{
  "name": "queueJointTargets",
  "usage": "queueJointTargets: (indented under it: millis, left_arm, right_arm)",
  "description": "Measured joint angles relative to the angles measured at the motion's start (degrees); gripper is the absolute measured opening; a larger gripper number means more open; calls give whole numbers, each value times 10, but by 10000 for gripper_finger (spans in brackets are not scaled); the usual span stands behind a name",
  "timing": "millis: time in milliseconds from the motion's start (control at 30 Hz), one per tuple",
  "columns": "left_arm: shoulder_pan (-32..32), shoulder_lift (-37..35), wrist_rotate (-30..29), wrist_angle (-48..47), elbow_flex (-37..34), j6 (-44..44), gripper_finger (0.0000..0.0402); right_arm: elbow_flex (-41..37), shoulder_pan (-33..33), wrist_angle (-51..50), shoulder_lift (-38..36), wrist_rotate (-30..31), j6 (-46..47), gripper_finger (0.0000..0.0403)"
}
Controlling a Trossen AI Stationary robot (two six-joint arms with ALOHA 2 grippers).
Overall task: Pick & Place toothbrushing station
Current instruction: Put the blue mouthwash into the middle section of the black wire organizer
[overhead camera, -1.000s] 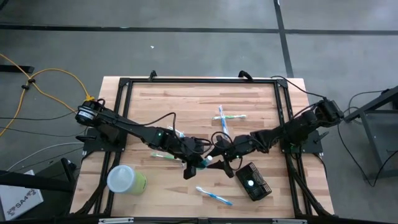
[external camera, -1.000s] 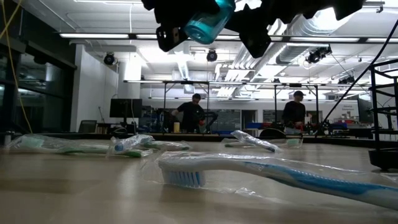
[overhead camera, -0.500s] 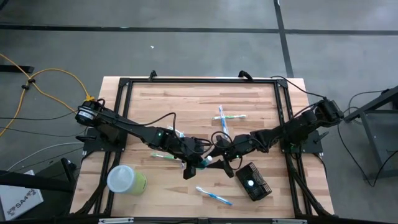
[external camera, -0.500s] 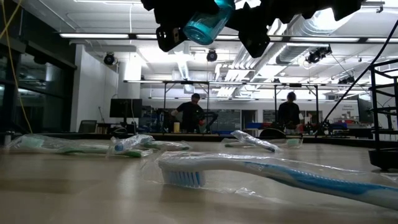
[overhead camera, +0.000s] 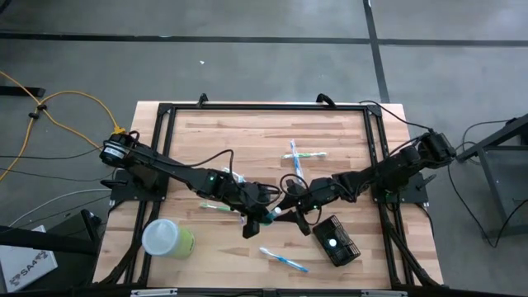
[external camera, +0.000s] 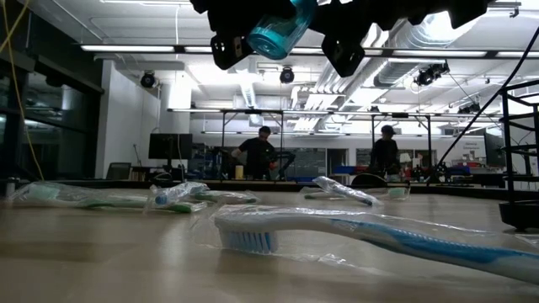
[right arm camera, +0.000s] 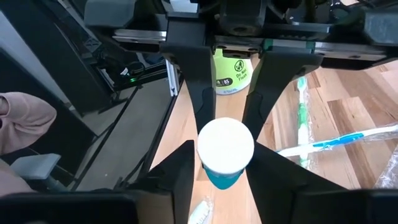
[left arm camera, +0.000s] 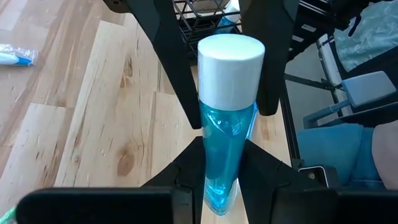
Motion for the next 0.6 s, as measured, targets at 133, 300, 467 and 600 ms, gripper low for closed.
queueJointTargets:
  millis: [133,300,467,600]
  left_arm:
    - [0,0,0,0,0,0,69]
    - [0,0,0,4,0,-2,69]
    - [0,0,0,9,0,2,69]
    - [0,0,0,10,0,3,69]
  right_arm:
    - [0,0,1,0,2,0,117]
    - [0,0,1,0,2,-1,102]
    - [0,0,1,0,2,-1,104]
    - [0,0,1,0,1,-1,100]
